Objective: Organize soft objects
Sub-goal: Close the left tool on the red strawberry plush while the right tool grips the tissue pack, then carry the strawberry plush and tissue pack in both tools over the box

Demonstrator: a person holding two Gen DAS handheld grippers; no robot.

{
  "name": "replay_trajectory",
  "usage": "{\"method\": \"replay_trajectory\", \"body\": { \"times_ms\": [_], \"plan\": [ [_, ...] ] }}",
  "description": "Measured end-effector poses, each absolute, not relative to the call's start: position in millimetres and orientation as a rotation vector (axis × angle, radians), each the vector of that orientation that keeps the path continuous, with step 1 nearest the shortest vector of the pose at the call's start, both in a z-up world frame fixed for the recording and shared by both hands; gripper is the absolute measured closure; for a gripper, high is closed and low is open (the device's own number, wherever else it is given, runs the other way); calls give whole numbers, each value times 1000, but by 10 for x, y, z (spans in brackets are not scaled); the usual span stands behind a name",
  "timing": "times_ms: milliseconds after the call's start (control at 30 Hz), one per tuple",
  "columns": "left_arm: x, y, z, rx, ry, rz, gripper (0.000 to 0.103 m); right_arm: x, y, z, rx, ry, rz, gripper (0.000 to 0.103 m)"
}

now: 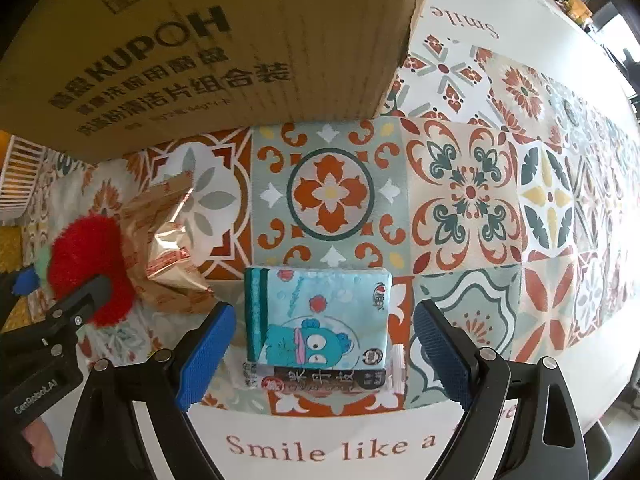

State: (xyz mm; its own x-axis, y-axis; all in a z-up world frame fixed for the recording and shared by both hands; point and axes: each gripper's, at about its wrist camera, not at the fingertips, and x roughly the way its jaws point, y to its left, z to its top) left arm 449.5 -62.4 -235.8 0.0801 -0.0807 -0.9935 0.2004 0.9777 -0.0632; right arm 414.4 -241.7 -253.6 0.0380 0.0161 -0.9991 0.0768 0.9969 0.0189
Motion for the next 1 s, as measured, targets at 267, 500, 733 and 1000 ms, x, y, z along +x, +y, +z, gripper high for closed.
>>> {"method": "replay_trajectory", "body": {
  "times_ms": [267, 500, 733, 1000],
  "plan": [
    [4522, -707, -2549, 83, 1497, -203, 43, 4214, -2522, -2754, 87, 1550, -62, 12],
    [4515, -691, -2587, 64, 1481, -220, 62, 4311, -2566, -2982, 109, 1542, -51, 20],
    [4368, -594, -2454, 46, 1455, -236, 64, 4207, -2564, -2884, 121, 1524, -42, 30],
    [4149, -545, -2183, -17, 1407, -258, 65, 4029, -2491, -2493, 94, 1444, -18, 30]
  ]
}}
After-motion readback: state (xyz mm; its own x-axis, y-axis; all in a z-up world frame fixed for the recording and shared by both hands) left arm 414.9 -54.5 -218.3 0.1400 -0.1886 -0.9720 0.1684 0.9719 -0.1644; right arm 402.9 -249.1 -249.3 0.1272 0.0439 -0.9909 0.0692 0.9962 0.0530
